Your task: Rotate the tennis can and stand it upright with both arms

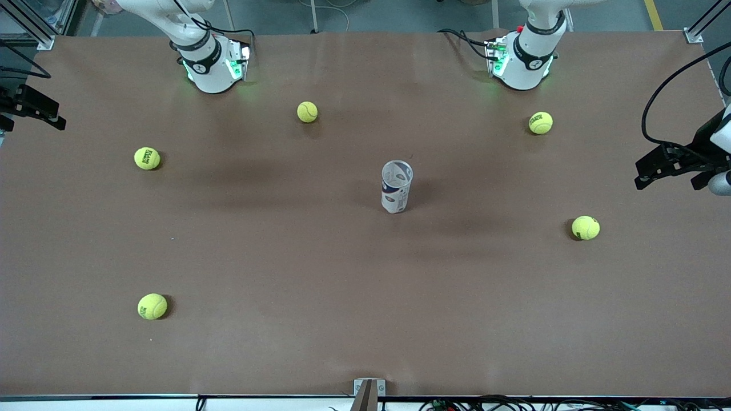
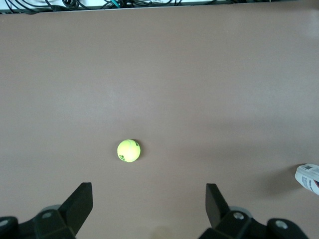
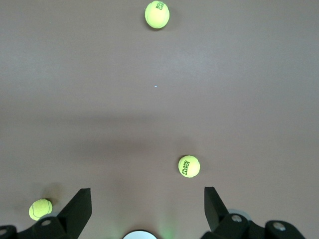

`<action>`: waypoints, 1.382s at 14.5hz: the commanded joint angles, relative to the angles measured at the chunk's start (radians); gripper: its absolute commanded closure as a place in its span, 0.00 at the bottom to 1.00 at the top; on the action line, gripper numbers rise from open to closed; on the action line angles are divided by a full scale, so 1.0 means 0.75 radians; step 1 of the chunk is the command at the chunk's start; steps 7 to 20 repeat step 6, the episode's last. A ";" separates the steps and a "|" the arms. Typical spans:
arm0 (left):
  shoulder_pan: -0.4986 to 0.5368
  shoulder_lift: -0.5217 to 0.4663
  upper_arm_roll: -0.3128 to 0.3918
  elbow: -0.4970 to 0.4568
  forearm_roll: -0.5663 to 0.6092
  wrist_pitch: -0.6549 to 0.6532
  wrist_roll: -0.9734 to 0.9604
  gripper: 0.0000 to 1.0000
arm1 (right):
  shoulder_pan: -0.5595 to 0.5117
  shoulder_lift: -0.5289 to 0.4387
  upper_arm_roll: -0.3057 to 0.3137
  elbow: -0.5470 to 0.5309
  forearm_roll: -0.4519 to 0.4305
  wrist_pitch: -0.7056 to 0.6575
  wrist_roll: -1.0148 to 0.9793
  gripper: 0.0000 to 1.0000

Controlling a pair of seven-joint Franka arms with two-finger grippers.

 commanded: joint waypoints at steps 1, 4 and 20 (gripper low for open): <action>0.020 -0.020 -0.003 -0.013 -0.023 -0.027 0.022 0.00 | -0.019 -0.032 0.023 -0.037 0.001 0.010 -0.007 0.00; 0.015 -0.016 -0.001 -0.011 -0.017 -0.027 0.010 0.00 | -0.019 -0.032 0.023 -0.035 0.003 0.012 -0.007 0.00; 0.014 -0.016 -0.011 0.003 -0.031 -0.029 0.003 0.00 | -0.014 -0.034 0.023 -0.033 0.003 0.014 -0.007 0.00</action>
